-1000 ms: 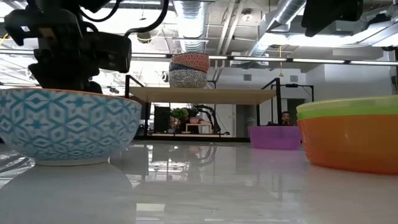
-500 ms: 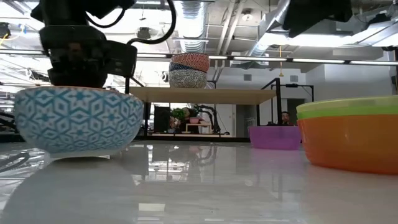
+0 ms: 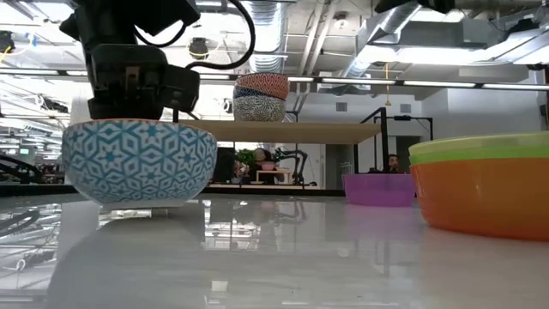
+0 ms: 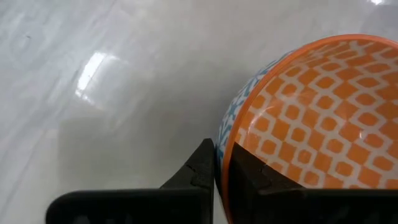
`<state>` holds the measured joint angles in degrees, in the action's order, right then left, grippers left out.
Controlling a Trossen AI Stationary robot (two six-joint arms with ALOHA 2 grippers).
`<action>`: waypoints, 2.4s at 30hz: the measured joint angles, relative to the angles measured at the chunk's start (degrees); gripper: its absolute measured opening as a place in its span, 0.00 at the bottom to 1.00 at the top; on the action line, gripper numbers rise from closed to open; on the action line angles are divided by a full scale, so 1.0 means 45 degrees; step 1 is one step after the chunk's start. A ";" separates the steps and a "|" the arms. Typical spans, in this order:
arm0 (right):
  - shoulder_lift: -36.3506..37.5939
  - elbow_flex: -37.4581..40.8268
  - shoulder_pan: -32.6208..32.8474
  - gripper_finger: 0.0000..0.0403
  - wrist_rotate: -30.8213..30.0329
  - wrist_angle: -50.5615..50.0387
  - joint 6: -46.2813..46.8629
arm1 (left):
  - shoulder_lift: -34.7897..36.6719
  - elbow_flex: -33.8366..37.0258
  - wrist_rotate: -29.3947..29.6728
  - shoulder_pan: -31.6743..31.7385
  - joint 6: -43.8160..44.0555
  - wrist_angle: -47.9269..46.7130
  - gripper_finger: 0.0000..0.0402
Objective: Place and stack bowls onto a shelf
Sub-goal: Stack the orange patterned bowl on top of the blue patterned bowl on the shelf
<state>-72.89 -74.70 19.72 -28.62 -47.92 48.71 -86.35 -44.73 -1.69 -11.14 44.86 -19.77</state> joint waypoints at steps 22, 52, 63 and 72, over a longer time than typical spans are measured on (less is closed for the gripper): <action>0.4997 -0.0585 -0.4237 0.33 -0.4249 0.3558 -0.7194 | 0.0005 -0.0009 0.0047 0.1629 0.0878 0.0095 0.02; 0.4950 -0.0583 -0.4469 0.33 -0.1668 -0.0679 -0.5024 | 0.0005 -0.0009 0.0219 0.2167 0.0773 0.0194 0.02; 0.4527 -0.0583 -0.4471 0.33 -0.1030 -0.0687 -0.4876 | 0.0005 -0.0009 0.0277 0.2167 0.0864 0.0199 0.02; 0.4437 -0.0583 -0.4471 0.33 -0.0913 -0.0691 -0.4829 | 0.0005 -0.0009 0.0391 0.2162 0.0855 0.0303 0.02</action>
<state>-52.92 -77.32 -0.40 -32.73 -51.03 26.98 -86.32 -44.77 0.06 -1.41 48.71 -18.40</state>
